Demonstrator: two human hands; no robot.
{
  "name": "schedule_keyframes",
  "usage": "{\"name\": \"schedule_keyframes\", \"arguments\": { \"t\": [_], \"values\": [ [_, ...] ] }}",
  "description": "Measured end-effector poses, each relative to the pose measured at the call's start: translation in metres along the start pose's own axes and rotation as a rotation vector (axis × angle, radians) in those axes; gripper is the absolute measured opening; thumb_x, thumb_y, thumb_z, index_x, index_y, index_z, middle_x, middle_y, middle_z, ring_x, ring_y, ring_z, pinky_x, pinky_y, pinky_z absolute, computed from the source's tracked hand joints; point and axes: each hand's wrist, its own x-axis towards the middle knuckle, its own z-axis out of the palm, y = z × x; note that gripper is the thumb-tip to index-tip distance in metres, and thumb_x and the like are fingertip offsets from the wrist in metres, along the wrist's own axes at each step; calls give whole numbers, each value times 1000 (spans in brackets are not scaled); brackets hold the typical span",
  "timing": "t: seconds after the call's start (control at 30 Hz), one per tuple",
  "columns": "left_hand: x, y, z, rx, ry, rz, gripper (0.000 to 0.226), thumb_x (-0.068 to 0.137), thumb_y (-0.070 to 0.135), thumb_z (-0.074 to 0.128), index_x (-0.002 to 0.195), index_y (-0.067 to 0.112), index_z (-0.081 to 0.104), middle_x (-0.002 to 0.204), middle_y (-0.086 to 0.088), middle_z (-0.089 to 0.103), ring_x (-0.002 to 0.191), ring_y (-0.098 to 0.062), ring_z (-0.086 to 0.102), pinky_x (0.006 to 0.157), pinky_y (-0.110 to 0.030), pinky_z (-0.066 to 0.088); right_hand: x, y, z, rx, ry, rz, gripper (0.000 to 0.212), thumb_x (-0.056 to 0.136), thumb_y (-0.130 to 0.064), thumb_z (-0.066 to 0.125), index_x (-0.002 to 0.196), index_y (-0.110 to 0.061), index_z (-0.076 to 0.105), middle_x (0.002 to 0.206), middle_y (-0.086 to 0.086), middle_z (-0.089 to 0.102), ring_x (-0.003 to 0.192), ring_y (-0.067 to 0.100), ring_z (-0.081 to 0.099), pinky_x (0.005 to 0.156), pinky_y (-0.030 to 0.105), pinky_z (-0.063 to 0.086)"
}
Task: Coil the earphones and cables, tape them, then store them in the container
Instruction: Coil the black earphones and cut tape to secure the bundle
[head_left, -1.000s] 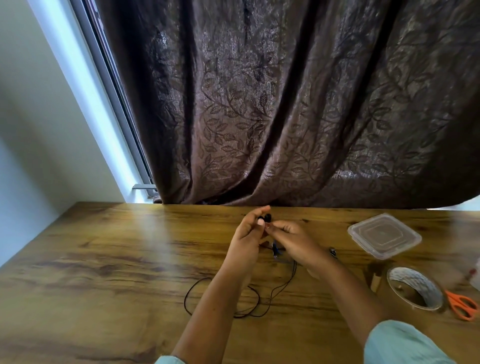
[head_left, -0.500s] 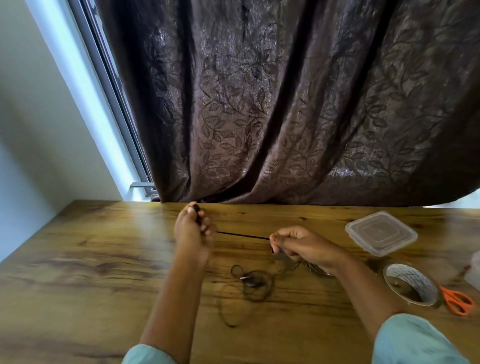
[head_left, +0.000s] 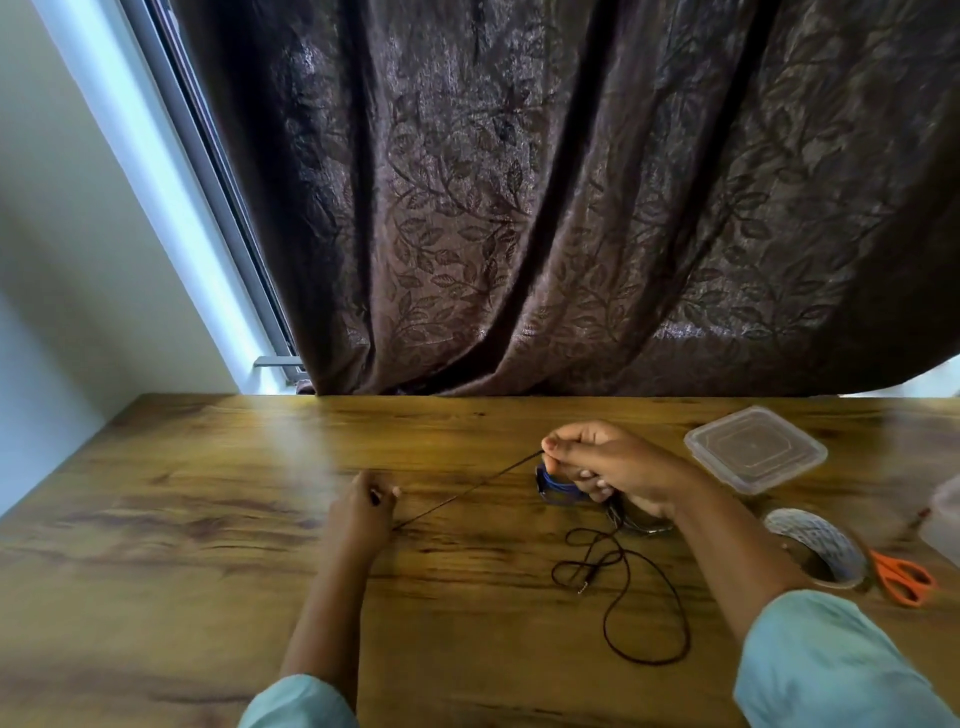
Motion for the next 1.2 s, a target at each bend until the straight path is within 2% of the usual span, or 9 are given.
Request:
{"name": "schedule_keyframes", "arguments": {
  "t": [0.13,0.3,0.4,0.6,0.7,0.77,0.87,1.03,1.2],
  "values": [
    [-10,-15,3,232,55,-10,23,94,39,48,104,19,50,105,-5,56,86,-23,55,69,-34,45,-6,0,-11,27,20,67,26,98,-29,47,83,-11,56,55,-8,35,44,2,25,40,14,20],
    [-27,6,9,501,-124,14,36,92,48,44,120,27,49,130,-10,43,120,-30,43,98,-42,39,-3,1,-1,-10,20,51,26,99,-31,45,83,-13,54,57,-8,31,47,4,22,41,16,17],
    [-39,45,1,413,-96,92,38,96,46,37,128,28,50,148,-11,28,133,-32,29,105,-45,29,1,-5,8,-95,-25,31,28,99,-33,45,78,-17,55,57,-10,32,45,3,24,41,15,19],
    [-64,130,-6,-503,-344,281,43,93,50,39,107,16,62,95,-1,66,84,-11,60,73,-26,51,5,-19,26,-204,27,-64,29,100,-27,44,89,-10,65,69,-1,59,60,6,49,58,23,38],
    [-67,131,-6,-371,-180,370,41,91,48,49,83,11,66,64,4,60,57,-6,51,49,-12,38,2,-22,21,-231,-8,-69,27,99,-20,42,91,-12,67,70,-5,67,62,5,53,62,20,40],
    [-61,123,-9,-371,-107,396,42,86,49,56,70,12,65,57,0,59,51,-7,47,46,-15,36,-4,-25,15,-267,-53,-19,27,100,-26,44,80,-17,61,48,-20,56,44,-6,48,46,7,35],
    [-50,109,-18,-357,0,352,35,82,45,63,59,19,58,53,7,52,49,-7,44,47,-20,36,-9,-22,5,-249,-82,20,28,99,-32,46,78,-18,57,51,-12,42,37,1,35,39,13,26],
    [-27,65,-43,-391,227,143,39,81,46,66,66,11,59,52,5,49,53,-13,44,53,-27,33,-13,-12,-18,-127,-23,49,26,99,-31,45,79,-19,56,57,-9,33,45,5,23,42,18,17],
    [-28,56,-42,-59,86,127,14,86,38,63,84,25,64,85,0,67,79,-18,58,66,-29,41,-5,-14,-6,-84,-19,23,24,99,-31,45,83,-17,56,58,-9,33,47,5,21,40,18,16]
  ]
}}
